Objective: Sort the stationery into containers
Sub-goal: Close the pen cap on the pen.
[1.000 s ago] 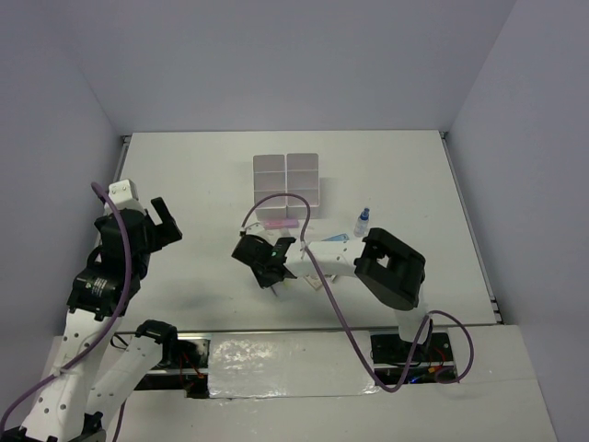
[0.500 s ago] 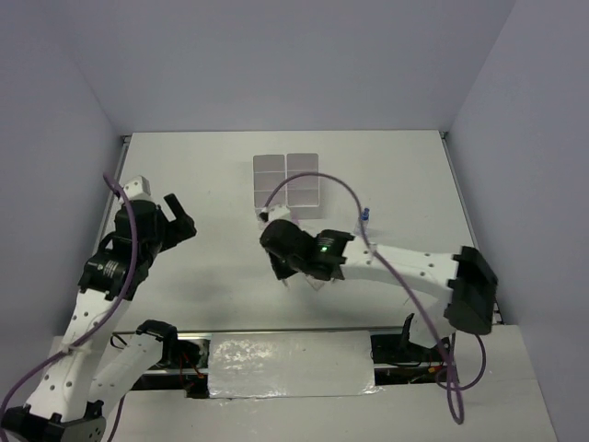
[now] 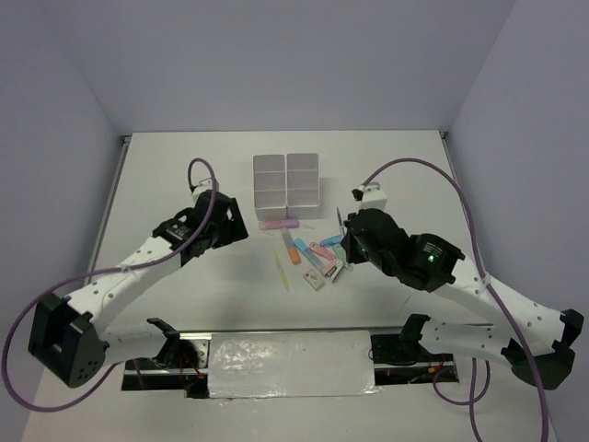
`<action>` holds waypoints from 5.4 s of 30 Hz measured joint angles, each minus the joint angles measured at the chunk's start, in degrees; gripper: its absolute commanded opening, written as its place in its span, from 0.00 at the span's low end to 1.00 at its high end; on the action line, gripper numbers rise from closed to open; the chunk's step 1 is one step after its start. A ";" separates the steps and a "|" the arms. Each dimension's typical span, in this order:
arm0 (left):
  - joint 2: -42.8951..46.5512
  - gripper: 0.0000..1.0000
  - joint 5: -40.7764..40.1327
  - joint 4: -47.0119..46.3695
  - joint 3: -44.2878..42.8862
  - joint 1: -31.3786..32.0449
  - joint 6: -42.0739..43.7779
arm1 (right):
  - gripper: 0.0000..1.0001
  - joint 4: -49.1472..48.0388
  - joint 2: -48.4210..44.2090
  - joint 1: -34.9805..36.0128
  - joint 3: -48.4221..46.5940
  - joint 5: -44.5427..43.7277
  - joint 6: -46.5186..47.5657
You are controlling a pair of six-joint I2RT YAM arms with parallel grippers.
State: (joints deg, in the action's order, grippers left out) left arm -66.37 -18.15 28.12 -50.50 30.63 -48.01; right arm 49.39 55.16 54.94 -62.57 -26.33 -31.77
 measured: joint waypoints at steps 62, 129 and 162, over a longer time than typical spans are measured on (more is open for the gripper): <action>-42.73 0.37 33.07 8.61 -30.40 4.33 78.25 | 0.00 -6.91 -16.24 -6.95 11.58 16.35 10.80; -49.40 0.43 27.63 9.27 -35.15 2.73 79.43 | 0.00 -10.03 -10.64 -6.56 11.58 21.27 12.79; -51.21 0.34 27.63 7.15 -34.99 1.27 78.90 | 0.00 -10.43 -12.09 -4.92 11.56 22.71 13.03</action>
State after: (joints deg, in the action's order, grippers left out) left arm -117.58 9.47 35.27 -85.49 31.90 30.89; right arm 38.96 43.07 50.02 -51.00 -3.62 -18.74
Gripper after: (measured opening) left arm 0.355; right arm 0.042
